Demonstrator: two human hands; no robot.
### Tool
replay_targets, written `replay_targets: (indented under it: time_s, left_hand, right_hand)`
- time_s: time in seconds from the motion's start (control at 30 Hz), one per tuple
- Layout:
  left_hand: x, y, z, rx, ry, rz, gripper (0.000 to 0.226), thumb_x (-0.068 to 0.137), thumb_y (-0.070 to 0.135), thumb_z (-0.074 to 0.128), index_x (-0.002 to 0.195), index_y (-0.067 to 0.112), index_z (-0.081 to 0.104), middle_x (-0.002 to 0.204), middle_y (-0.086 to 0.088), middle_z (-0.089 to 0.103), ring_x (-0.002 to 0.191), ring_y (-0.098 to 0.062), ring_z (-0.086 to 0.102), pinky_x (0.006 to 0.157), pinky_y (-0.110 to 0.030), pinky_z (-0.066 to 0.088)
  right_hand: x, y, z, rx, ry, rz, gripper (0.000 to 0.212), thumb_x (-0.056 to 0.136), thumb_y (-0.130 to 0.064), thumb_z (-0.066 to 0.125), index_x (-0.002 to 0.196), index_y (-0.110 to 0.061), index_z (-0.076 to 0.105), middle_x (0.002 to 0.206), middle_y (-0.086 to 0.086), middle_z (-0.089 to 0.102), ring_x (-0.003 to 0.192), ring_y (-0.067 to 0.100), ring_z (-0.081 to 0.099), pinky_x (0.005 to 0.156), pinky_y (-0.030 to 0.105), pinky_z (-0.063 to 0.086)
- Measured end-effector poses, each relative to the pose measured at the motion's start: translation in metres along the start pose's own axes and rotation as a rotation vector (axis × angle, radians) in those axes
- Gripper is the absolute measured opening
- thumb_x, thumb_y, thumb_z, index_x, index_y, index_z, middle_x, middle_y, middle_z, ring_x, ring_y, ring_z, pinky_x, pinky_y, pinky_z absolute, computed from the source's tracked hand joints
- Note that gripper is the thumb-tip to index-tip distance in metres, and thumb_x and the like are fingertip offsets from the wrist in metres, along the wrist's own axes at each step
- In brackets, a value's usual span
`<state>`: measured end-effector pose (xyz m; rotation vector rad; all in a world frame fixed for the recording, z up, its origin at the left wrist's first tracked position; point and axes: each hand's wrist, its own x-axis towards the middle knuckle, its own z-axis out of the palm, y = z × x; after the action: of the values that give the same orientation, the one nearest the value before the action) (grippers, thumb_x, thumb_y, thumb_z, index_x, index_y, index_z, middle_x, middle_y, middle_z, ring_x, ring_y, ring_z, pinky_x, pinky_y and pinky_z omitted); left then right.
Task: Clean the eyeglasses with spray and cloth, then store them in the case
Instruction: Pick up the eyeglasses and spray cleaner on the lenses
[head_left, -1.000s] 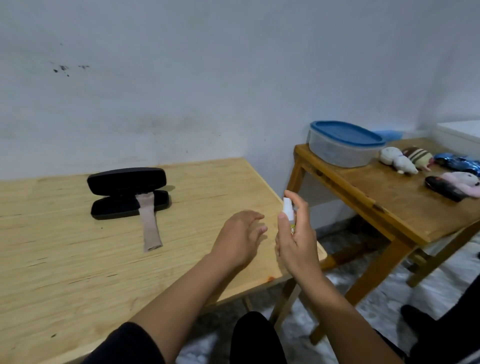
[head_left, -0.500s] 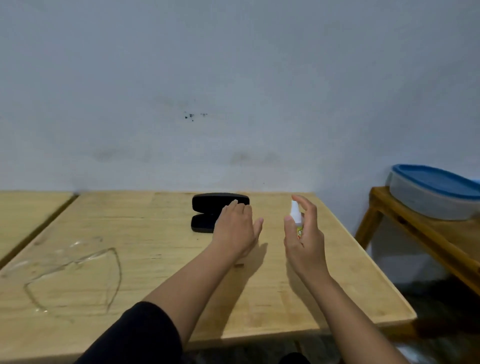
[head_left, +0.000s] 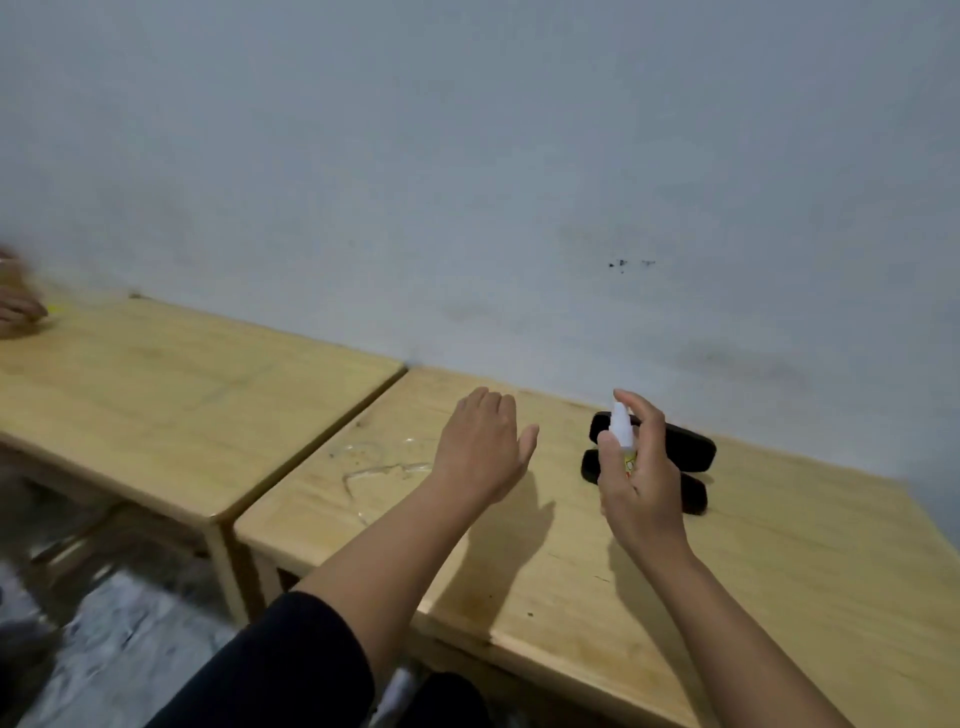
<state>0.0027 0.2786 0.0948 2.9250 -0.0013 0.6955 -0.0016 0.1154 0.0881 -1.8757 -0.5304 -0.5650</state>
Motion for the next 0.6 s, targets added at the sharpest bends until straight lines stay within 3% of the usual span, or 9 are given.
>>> replay_targets:
  time_s: [0.07,0.13,0.2,0.3,0.37,0.43,0.5,0.6]
  left_hand:
    - [-0.014,-0.025,-0.008,0.017,0.031,-0.05,0.076,0.079,0.05,0.005,0.111,0.0,0.054,0.108,-0.017,0.061,0.109,-0.032,0.051,0.096,-0.04,0.039]
    - [-0.029,-0.05,-0.015,0.051,0.034,-0.114,0.076,0.08,0.049,0.006,0.112,0.0,0.055,0.108,-0.017,0.062,0.108,-0.032,0.052,0.096,-0.04,0.041]
    - [-0.044,-0.074,-0.022,0.047,0.062,-0.164,0.064,0.087,0.044,0.015,0.111,0.001,0.056,0.107,-0.017,0.062,0.106,-0.032,0.055,0.093,-0.04,0.044]
    - [-0.069,-0.109,-0.026,-0.018,0.093,-0.197,0.043,0.094,0.027,0.027,0.117,0.004,0.055,0.114,-0.015,0.06,0.111,-0.031,0.053,0.094,-0.038,0.043]
    - [-0.084,-0.131,-0.025,-0.055,0.092,-0.202,0.033,0.094,0.01,0.04,0.124,0.008,0.051,0.126,-0.012,0.056,0.121,-0.027,0.048,0.101,-0.037,0.042]
    - [-0.095,-0.146,-0.021,-0.064,0.065,-0.21,0.039,0.09,0.001,0.048,0.127,0.011,0.05,0.134,-0.01,0.051,0.127,-0.024,0.044,0.105,-0.037,0.041]
    - [-0.1,-0.157,-0.015,-0.098,0.005,-0.229,0.043,0.088,0.0,0.05,0.128,0.015,0.05,0.14,-0.007,0.045,0.132,-0.022,0.04,0.108,-0.038,0.037]
    - [-0.1,-0.166,-0.006,-0.181,-0.06,-0.265,0.045,0.088,0.002,0.053,0.129,0.021,0.049,0.146,0.0,0.039,0.129,-0.018,0.043,0.105,-0.031,0.04]
  right_hand:
    - [-0.001,-0.007,0.016,0.026,-0.046,-0.016,0.035,0.088,-0.032,0.041,0.109,-0.06,0.034,0.056,0.018,0.047,0.048,0.039,0.044,0.047,0.046,0.043]
    - [-0.004,-0.012,0.032,0.037,-0.102,-0.036,0.035,0.088,-0.033,0.041,0.109,-0.06,0.034,0.054,0.013,0.047,0.044,0.034,0.042,0.047,0.046,0.044]
    - [-0.008,-0.015,0.047,0.047,-0.153,-0.057,0.033,0.088,-0.033,0.04,0.112,-0.056,0.036,0.054,-0.001,0.046,0.042,0.024,0.041,0.047,0.046,0.044]
    - [-0.016,-0.017,0.063,0.071,-0.207,-0.069,0.035,0.087,-0.035,0.04,0.109,-0.061,0.034,0.053,0.005,0.043,0.042,0.02,0.039,0.043,0.046,0.042]
    - [-0.02,-0.016,0.07,0.076,-0.222,-0.077,0.032,0.086,-0.039,0.039,0.112,-0.058,0.034,0.053,0.007,0.044,0.041,0.016,0.038,0.041,0.039,0.036]
    - [-0.022,-0.014,0.075,0.074,-0.231,-0.075,0.033,0.086,-0.038,0.039,0.115,-0.052,0.034,0.052,0.005,0.043,0.04,0.011,0.036,0.042,0.029,0.031]
    - [-0.023,-0.012,0.077,0.071,-0.24,-0.06,0.034,0.087,-0.035,0.04,0.117,-0.049,0.035,0.052,0.002,0.041,0.04,0.011,0.036,0.042,0.02,0.028]
    - [-0.022,-0.01,0.077,0.071,-0.241,-0.032,0.034,0.087,-0.034,0.041,0.119,-0.046,0.037,0.052,-0.001,0.041,0.041,0.01,0.036,0.042,0.02,0.028]
